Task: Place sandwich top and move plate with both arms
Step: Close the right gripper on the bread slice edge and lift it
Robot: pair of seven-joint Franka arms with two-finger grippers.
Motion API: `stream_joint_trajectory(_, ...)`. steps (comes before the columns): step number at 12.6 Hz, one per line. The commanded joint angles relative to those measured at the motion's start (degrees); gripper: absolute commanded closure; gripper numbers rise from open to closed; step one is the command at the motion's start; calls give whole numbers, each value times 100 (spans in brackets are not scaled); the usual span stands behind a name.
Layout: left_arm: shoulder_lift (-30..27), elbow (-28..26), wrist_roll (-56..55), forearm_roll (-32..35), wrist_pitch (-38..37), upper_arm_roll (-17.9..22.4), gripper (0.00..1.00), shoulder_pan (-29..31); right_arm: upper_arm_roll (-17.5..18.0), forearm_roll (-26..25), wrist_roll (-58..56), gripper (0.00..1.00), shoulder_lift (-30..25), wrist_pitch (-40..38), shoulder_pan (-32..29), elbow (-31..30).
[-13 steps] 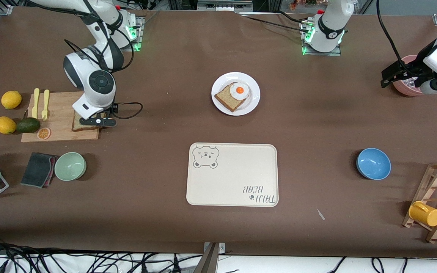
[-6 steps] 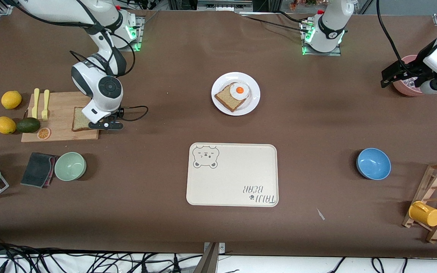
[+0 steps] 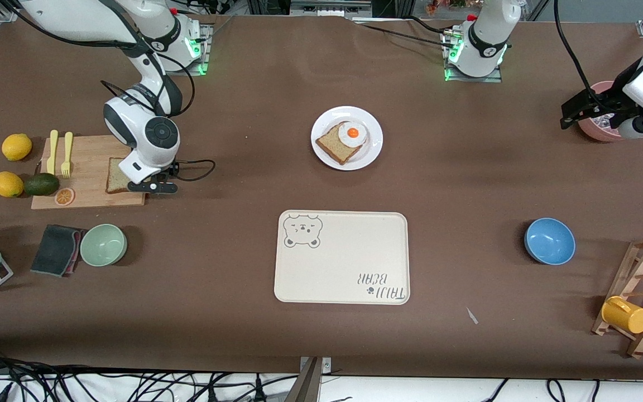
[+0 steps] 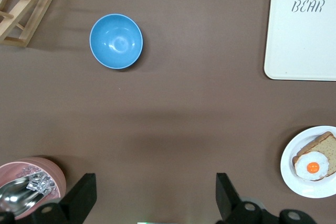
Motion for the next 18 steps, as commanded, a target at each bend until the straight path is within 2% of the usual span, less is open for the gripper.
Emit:
stream_joint_trajectory(1,22,115,-27,75,-117,-23,0,23,-99,-163,51,27,141,66,-33,51)
stream_joint_trajectory(3,22,115,-36,75,-117,-32,0,23,-118,-171,50,40,159,48,-33,51)
stream_joint_trajectory(5,14,115,-36,75,-117,-32,0,23,-118,-171,24,72,116,31,-24,51)
stream_joint_trajectory(7,22,115,-27,75,-117,-32,0,23,-118,-171,-20,97,11,22,-24,51)
stream_joint_trajectory(10,22,115,-36,75,-117,-32,0,23,-100,-136,-229,100,-341,-118,-24,59)
stream_joint_trajectory(13,14,115,-27,75,-117,-32,0,23,-91,-5,-1028,100,-859,-381,-24,59)
stream_joint_trajectory(16,13,115,-27,75,-117,-32,0,23,-74,889,-1916,100,-1202,-741,-24,164)
stream_joint_trajectory(17,13,115,-27,75,-117,-32,0,23,5,1136,-1979,100,-1264,-830,-15,226)
stream_joint_trajectory(18,22,115,-27,75,-117,-32,0,23,284,1390,-1980,100,-1369,-892,-24,244)
